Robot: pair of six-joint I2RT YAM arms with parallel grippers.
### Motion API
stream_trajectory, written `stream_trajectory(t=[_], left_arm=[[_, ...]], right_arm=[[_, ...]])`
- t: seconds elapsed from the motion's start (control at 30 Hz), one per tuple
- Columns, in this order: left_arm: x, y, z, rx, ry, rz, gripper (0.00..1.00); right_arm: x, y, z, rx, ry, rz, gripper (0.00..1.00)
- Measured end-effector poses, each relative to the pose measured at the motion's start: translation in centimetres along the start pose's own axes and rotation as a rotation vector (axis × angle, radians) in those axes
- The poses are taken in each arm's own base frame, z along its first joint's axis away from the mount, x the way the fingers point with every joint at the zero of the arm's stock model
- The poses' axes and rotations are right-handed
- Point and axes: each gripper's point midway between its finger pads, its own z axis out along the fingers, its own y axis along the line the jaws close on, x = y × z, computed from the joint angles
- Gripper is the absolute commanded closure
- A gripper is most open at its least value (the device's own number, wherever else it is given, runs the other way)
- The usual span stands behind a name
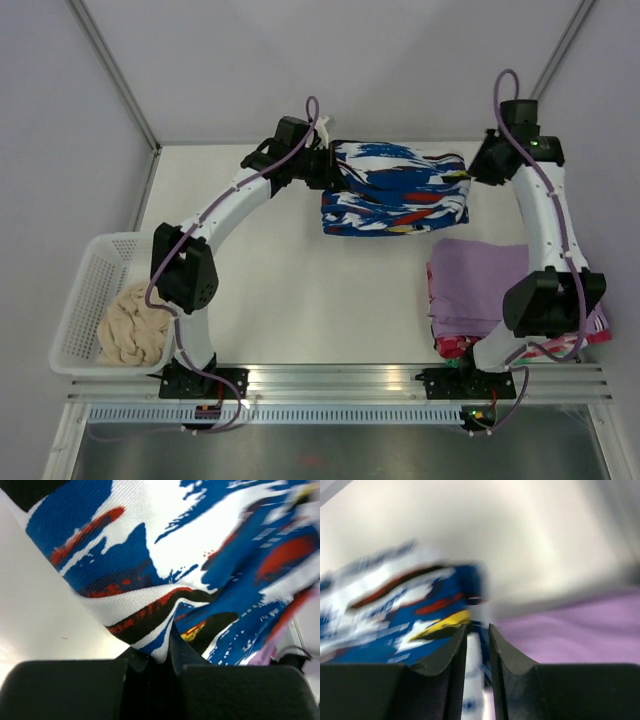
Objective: Fold and stack the trousers
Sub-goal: Neatly place the folded trousers to the corner
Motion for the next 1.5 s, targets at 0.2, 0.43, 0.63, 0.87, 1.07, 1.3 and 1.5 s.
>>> stream_trajectory(t=[0.2,0.43,0.63,0.87,1.07,1.3,1.5], left_arm=[[4.7,-7.6,0.3,0.105,0.079,0.038,0.98],[8.7,-10.1,2.9,0.112,0.106,0.009,0.98],[10.1,-6.3,2.5,-0.041,0.077,-0.044,0.98],[10.4,5.6,-0.1,-0.264,0.048,-0.17,0.98],[10.1,12.0,-2.1,-0.393,0.029,-0.162,0.98],[10.6,12.8,-2.3,-0.446,0.028,-0.146,0.98],[11.1,13.4,-2.4,-0.458,0.039,-0.156,0.98]], right_arm=[[-2.6,-15.0,-9.7,0.645,-0.272,0.046,1.0],[-1.7,-21.9,-13.8,0.879,-0.31,-0.006,0.93],[1.3,-15.0,-4.3,0.332,-0.169,-0.061,0.65],[8.6,-6.6,2.7,-0.037,0.048,-0.132,0.09],[11.8,0.0,6.7,-0.239,0.118,-0.187,0.02],[17.0,2.5,10.5,-0.309,0.217,-0.184,0.02],[20.2,5.3,13.3,-0.382,0.251,-0.188,0.02]])
